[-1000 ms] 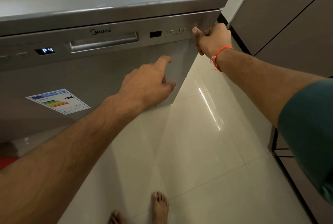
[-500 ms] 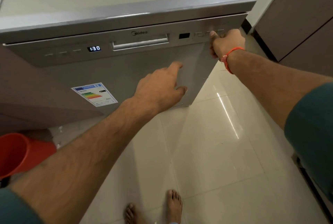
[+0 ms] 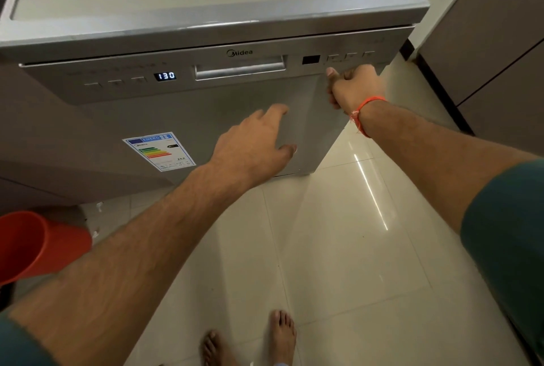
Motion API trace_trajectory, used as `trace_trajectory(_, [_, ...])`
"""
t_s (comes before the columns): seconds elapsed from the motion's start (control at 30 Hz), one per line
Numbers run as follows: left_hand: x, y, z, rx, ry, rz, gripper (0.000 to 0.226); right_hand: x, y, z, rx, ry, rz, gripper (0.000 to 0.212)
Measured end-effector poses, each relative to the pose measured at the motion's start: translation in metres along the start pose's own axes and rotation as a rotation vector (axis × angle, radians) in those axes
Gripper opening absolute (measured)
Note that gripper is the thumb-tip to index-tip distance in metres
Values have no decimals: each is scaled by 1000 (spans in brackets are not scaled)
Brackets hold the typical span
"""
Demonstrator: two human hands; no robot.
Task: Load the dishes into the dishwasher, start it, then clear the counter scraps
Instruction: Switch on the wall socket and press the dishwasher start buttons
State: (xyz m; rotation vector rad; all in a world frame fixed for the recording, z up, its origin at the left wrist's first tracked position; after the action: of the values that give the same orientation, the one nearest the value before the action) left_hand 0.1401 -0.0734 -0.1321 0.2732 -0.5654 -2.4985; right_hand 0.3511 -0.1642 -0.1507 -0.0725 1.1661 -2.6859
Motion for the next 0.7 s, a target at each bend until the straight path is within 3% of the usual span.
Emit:
trace_trajectory(0.17, [3, -7, 10, 15, 74, -10, 68, 30, -19, -17, 207, -102, 313, 38])
trace_trajectory(0.3, [4, -31, 24, -11, 187, -9, 73, 55, -34, -28, 343, -130, 540, 50])
trace_trajectory(0.7, [52, -123, 34, -182, 225, 151, 79, 129, -51, -46, 443, -193, 675, 74])
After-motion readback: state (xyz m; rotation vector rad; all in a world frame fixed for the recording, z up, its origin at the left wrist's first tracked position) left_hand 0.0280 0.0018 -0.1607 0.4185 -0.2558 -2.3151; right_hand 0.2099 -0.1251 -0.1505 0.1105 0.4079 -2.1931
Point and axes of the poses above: each hand's wrist, its own x-axis away from the middle knuckle, its own z-axis out of the back of the hand, y = z × x, the point moved 8 cm from there along -x, towards the middle knuckle, and after that the axes turned 15 degrees about y, right-handed, at the moved point
